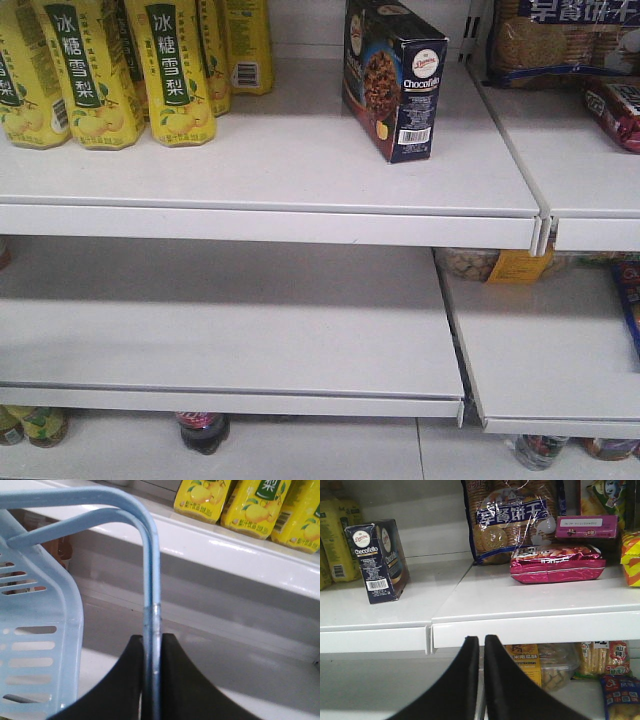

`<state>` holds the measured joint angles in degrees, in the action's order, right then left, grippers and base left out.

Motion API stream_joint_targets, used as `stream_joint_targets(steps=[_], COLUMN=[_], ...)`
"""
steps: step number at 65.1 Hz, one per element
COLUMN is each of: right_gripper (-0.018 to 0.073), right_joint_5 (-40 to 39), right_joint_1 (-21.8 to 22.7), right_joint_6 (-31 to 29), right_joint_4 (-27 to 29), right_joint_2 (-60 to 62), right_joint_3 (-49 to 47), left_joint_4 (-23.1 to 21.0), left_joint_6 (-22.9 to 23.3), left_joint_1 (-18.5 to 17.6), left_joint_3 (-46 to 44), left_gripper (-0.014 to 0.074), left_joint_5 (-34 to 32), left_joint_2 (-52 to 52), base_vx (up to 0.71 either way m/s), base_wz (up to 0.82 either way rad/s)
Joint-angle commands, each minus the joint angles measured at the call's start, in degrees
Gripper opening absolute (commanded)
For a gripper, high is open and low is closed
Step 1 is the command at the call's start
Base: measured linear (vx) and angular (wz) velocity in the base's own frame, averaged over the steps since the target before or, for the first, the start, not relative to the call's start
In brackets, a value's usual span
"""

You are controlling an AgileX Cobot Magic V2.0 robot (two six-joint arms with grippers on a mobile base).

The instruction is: Left arm holds basket, right arm returns cookies

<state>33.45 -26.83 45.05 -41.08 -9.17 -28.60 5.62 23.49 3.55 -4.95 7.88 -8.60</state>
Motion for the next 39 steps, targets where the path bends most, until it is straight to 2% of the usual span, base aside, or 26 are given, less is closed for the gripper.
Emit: stream_joint_targets(steps=[1,8,19,39], right_gripper=[-0.0006,-0.0006,-0.0006,-0.0006], right_joint_5=[-2.92,-2.92,-2.92,-2.92], right_joint_1=[0.23,0.23,0.23,0.23], right_joint_6=[0.00,0.00,0.00,0.00], right_joint_4=[-2.09,-2.09,-2.09,-2.09], right_joint_2=[-0.83,-0.83,-0.83,-0.83], right_joint_3=[-1.37,-1.37,-1.37,-1.37], left_joint_4=[2.05,2.34,2.34,2.13], left_joint_6=[-2.07,-3.76,-9.24,-13.34], left_joint_1=[0.06,0.06,0.06,0.01], left_joint_3=[1.41,3.85,4.20,5.24], left_gripper=[-0.0003,-0.0003,-0.0003,-0.0003], left_joint_5=[-7.88,-7.05,-4.43,1.70], left_joint_2=[2.23,5.88,9.52,10.11], base_vx=[0.00,0.00,0.00,0.00], base_wz=[0.00,0.00,0.00,0.00])
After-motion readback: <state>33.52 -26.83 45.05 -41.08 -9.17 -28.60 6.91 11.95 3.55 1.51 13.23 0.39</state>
